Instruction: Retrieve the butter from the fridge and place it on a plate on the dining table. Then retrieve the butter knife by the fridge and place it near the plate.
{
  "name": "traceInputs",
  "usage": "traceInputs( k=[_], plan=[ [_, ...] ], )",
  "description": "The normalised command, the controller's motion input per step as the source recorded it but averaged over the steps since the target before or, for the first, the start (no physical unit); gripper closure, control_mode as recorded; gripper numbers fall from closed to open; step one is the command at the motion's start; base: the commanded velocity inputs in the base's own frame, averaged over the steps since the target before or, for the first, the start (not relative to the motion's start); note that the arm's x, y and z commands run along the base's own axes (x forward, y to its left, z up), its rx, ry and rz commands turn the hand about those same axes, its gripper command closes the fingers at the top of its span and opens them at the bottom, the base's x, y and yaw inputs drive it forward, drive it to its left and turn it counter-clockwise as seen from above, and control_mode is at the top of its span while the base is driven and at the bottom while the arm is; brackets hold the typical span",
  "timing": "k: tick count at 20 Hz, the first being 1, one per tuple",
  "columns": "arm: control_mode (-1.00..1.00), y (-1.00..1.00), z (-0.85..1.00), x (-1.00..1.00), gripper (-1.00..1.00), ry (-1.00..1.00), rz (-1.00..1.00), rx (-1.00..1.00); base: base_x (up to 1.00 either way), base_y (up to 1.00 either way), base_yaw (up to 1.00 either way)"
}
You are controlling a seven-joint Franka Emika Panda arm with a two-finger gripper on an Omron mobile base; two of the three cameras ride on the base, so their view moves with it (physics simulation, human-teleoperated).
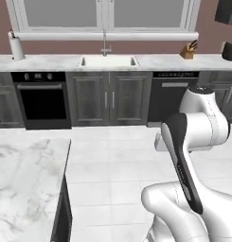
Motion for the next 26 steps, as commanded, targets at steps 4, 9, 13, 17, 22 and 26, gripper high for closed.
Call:
traceInputs(
  k=[4,9,13,17,22,26],
  plan=[
    [1.00,0.00,0.00,0.00,1.00,0.00,0.00,0.00,0.85,-0.16,0.09],
    [1.00,0.00,0.00,0.00,1.00,0.00,0.00,0.00,0.40,-0.52,0.54],
    [1.00,0.00,0.00,0.00,1.00,0.00,0.00,0.00,0.33,-0.63,0.62],
    [1.00,0.00,0.00,0.00,1.00,0.00,0.00,0.00,0.37,-0.68,0.57],
    [1.00,0.00,0.00,0.00,1.00,0.00,0.00,0.00,0.37,-0.57,0.66],
    [1.00,0.00,0.00,0.00,1.00,0.00,0.00,0.00,0.36,-0.55,0.67]
  ],
)
